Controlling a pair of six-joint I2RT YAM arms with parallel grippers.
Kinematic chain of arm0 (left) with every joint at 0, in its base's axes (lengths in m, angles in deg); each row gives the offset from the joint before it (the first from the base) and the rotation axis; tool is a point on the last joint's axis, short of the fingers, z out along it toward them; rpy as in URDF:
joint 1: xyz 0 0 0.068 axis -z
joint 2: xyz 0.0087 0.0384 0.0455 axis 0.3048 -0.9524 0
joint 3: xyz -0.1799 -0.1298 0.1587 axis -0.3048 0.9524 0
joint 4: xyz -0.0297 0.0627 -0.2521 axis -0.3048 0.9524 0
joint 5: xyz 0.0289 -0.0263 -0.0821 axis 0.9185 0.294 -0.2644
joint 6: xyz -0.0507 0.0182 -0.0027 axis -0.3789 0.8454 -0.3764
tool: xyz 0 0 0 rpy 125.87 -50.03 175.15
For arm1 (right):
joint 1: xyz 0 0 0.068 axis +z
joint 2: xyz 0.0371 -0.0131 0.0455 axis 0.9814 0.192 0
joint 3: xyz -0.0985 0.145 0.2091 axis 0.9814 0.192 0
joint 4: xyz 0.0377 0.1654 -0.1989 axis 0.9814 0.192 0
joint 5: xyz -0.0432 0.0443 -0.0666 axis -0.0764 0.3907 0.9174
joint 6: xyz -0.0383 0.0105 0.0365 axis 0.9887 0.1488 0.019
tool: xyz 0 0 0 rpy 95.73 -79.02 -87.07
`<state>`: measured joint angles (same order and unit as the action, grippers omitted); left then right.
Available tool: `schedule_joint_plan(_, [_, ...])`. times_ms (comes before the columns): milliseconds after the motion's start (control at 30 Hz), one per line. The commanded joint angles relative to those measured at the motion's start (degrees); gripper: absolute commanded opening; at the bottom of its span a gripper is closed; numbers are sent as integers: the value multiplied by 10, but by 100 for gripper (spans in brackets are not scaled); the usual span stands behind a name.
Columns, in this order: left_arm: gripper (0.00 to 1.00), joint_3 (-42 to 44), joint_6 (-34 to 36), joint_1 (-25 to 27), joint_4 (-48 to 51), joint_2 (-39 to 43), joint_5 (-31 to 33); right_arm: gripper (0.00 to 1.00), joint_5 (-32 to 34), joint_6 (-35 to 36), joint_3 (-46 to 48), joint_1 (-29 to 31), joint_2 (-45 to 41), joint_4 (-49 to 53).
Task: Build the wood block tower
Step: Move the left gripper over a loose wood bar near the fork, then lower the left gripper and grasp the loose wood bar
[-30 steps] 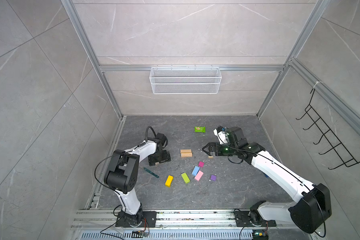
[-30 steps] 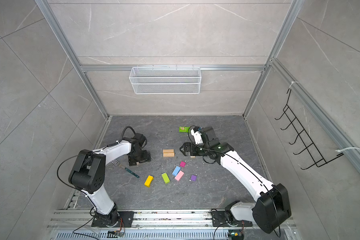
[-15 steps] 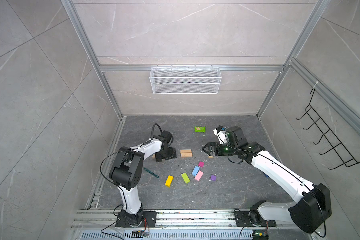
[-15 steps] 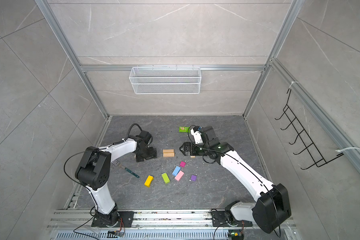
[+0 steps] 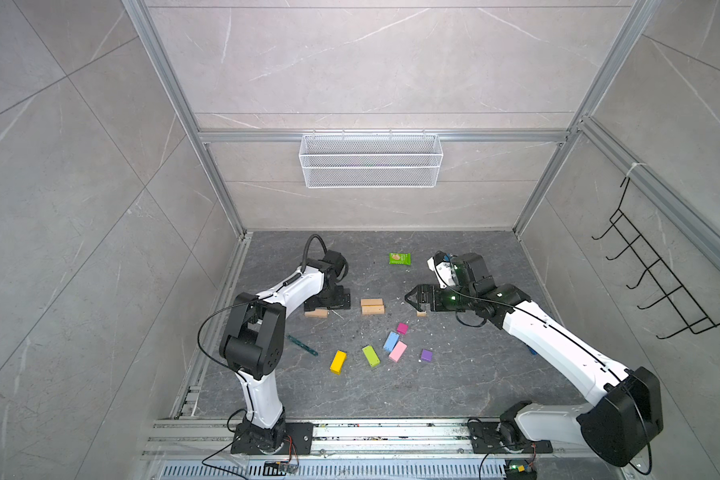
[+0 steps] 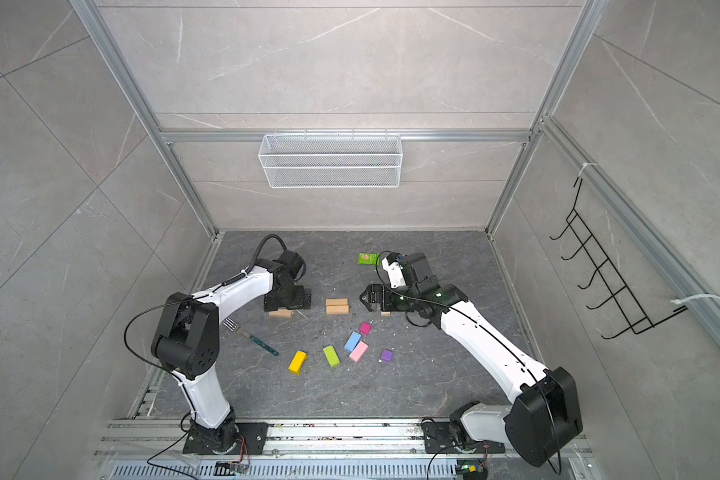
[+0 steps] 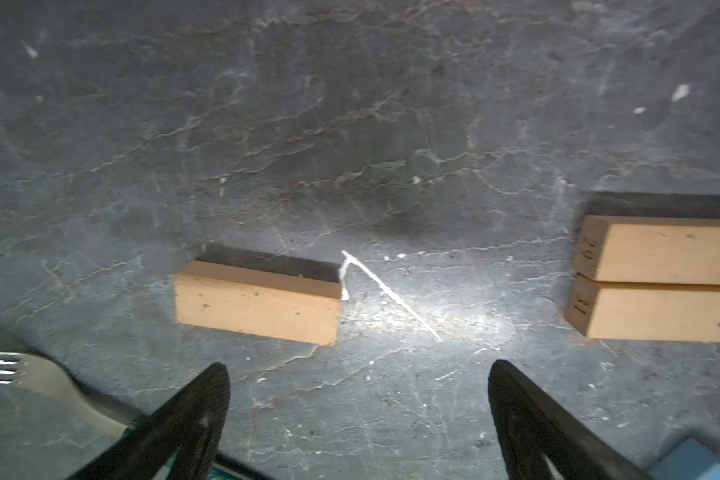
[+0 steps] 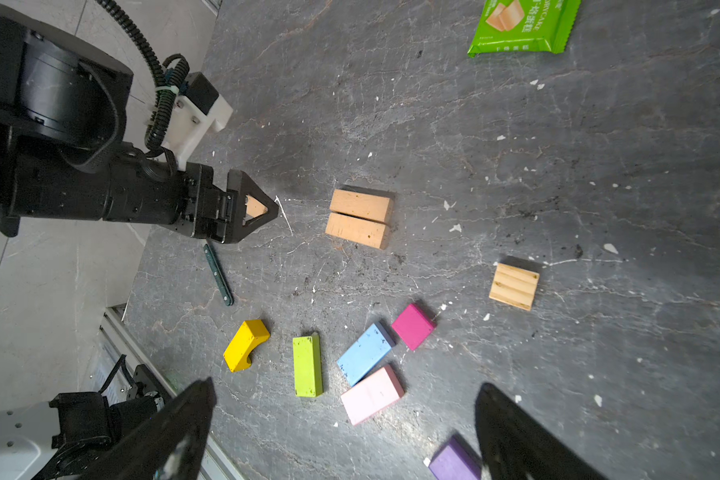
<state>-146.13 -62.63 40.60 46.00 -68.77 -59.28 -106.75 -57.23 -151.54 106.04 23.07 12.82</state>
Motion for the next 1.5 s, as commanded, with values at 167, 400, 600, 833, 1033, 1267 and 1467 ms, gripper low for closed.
schedule_joint_plan(167, [100,-6,65,-35,18,-9,53,99,3,3,-7,3,-11,16])
schedule_joint_plan(400, [100,-1,103,-43,-5,-14,42,99,2,0,-6,3,-11,13])
schedule_joint_plan(600, [100,1,108,-47,-19,-37,27,99,1,-1,-5,4,-13,13])
schedule_joint_plan(833, [100,16,99,-54,-39,-47,8,99,3,-2,-3,4,-15,15])
schedule_joint_plan(1033, [100,24,107,-59,-44,-52,-1,99,3,-2,-4,4,-13,15])
schedule_joint_plan(1267, [98,39,117,-68,-48,-54,-20,99,4,-1,-6,5,-8,16])
schedule_joint_plan(1467, [95,50,125,-70,-50,-50,-30,99,5,-1,-9,4,-6,16])
